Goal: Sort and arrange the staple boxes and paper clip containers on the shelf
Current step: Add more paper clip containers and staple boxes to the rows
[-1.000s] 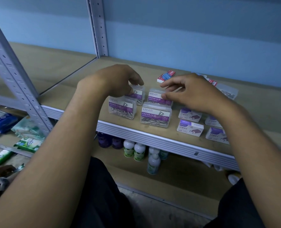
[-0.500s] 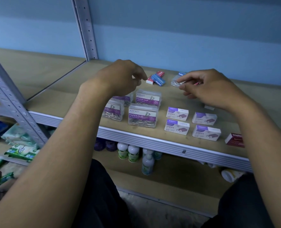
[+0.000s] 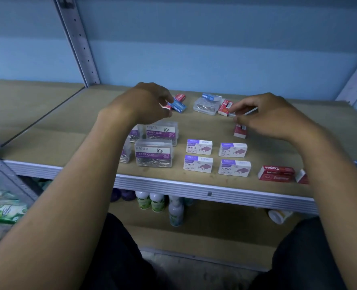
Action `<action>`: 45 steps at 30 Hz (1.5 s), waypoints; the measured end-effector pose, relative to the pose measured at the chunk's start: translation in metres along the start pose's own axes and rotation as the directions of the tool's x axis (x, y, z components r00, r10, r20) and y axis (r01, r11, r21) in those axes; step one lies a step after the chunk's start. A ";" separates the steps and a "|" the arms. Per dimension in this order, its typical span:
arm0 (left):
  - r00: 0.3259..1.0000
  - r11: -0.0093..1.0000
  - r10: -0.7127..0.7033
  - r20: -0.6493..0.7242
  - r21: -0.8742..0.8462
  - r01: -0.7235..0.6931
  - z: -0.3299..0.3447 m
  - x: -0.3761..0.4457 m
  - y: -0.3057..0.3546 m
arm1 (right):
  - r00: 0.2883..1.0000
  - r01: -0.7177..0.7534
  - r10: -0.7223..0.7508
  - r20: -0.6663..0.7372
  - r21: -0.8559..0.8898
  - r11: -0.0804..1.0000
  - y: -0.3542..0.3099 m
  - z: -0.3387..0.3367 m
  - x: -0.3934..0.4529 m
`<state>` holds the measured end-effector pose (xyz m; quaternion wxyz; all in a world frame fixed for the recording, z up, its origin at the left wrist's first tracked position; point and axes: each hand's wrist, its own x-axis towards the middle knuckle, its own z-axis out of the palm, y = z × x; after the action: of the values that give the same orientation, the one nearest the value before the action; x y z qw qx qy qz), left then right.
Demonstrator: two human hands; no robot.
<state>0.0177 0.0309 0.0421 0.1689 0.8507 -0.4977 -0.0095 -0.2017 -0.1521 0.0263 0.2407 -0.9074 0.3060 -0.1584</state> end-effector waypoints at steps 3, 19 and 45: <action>0.997 0.995 -0.026 0.076 0.093 0.019 0.002 0.013 0.004 | 1.000 -0.007 0.007 0.021 -0.020 1.000 0.003 -0.001 -0.001; 0.968 0.944 -0.029 0.247 0.324 -0.055 0.026 0.086 -0.007 | 0.992 -0.019 0.030 0.124 -0.086 0.996 0.013 0.009 0.011; 0.991 0.980 -0.016 0.133 0.200 -0.011 0.032 0.098 -0.026 | 0.990 -0.003 0.014 0.139 -0.078 0.997 0.013 0.016 0.021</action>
<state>0.0828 -0.0500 0.0191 0.0484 0.8614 -0.5053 -0.0166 -0.1850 -0.1689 0.0089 0.2268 -0.9236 0.2983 -0.0815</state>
